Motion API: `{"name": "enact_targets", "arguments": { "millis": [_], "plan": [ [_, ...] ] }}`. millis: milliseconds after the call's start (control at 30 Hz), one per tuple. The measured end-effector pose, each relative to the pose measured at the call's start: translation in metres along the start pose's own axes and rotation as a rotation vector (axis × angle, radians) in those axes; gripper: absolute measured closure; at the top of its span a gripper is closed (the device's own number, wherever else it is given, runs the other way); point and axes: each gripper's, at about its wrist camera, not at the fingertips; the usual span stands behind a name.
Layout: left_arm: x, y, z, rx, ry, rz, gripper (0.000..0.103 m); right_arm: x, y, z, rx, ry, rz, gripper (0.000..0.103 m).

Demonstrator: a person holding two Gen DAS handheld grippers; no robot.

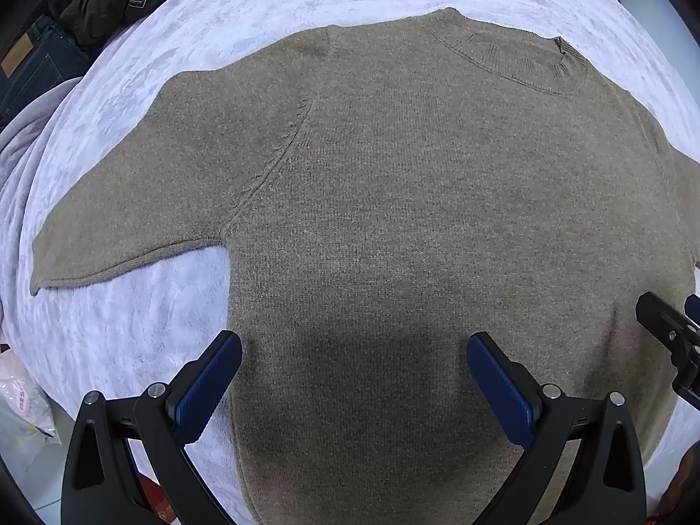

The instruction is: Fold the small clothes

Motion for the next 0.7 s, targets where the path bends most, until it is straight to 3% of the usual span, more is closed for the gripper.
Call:
{"name": "enact_targets", "arguments": {
  "millis": [700],
  "plan": [
    [0.0009,0.0067,0.0024,-0.011,-0.016,0.001,0.000,-0.0059,-0.0053,-0.0031,-0.004,-0.021,-0.031,0.000]
  ]
}}
Point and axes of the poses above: each gripper's, at about its wrist camera, not at the fingertips, and x roughly the way its jaws point, y to its left, z to its top, and after that the axes turned 2 degrees about -x, right-handed
